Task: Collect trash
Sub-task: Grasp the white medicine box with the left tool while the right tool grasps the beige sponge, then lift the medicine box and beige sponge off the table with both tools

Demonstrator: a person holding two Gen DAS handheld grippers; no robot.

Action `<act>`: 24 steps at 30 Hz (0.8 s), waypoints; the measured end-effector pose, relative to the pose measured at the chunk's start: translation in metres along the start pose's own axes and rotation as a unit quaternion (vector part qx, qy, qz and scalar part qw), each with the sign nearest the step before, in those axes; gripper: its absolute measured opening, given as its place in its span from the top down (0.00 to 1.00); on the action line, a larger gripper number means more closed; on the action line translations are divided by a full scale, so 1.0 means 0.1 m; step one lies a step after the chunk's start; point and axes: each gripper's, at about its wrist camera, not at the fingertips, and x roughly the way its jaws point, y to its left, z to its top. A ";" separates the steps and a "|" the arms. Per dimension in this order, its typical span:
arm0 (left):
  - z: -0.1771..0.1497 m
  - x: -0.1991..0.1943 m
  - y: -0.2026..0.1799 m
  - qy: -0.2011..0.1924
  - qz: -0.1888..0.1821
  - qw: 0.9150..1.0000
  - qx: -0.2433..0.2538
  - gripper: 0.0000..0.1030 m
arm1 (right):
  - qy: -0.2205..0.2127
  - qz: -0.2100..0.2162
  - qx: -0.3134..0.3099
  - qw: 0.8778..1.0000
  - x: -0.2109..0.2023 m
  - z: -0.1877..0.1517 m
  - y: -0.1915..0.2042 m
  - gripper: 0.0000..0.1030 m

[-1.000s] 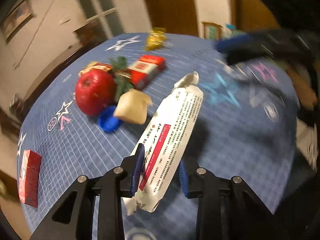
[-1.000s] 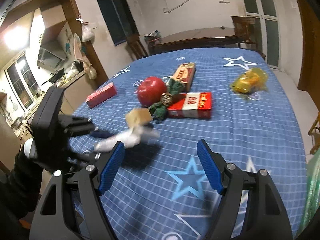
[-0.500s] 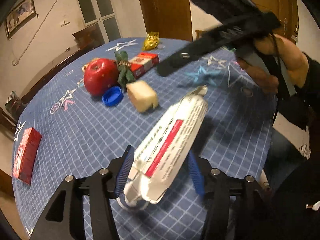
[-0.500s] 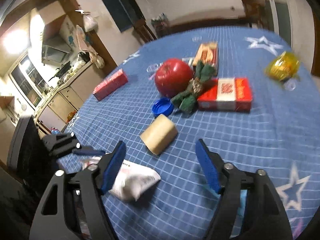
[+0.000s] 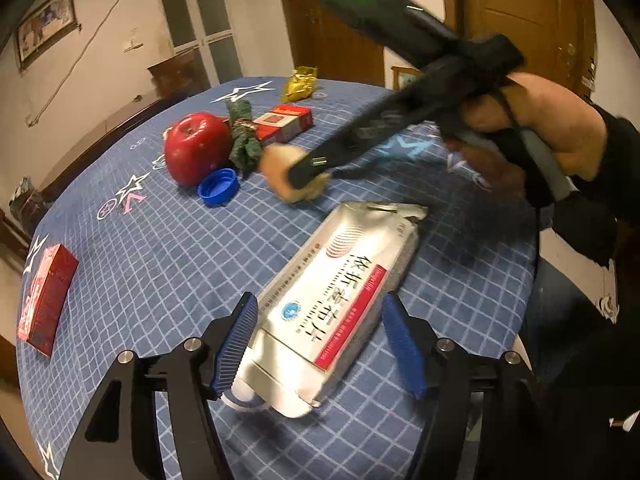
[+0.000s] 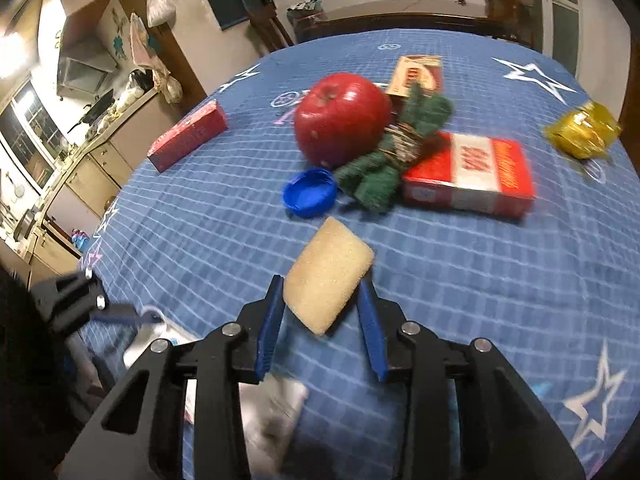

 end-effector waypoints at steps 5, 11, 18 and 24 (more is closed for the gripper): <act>0.16 0.04 0.00 -0.003 0.001 1.000 0.014 0.35 | -0.009 -0.024 -0.011 1.000 -0.23 -0.13 -0.13 0.68; 0.32 0.05 0.04 -0.019 0.012 1.000 0.016 0.27 | 0.029 -0.069 -0.081 0.994 -0.33 -0.25 -0.07 0.67; 0.37 0.26 0.11 0.007 -0.024 1.000 0.014 0.21 | 0.022 -0.055 -0.060 0.996 -0.21 -0.22 -0.15 0.64; 0.31 0.37 -0.14 0.041 -0.041 0.996 0.064 0.21 | 0.018 -0.048 -0.052 0.997 -0.22 -0.19 -0.19 0.64</act>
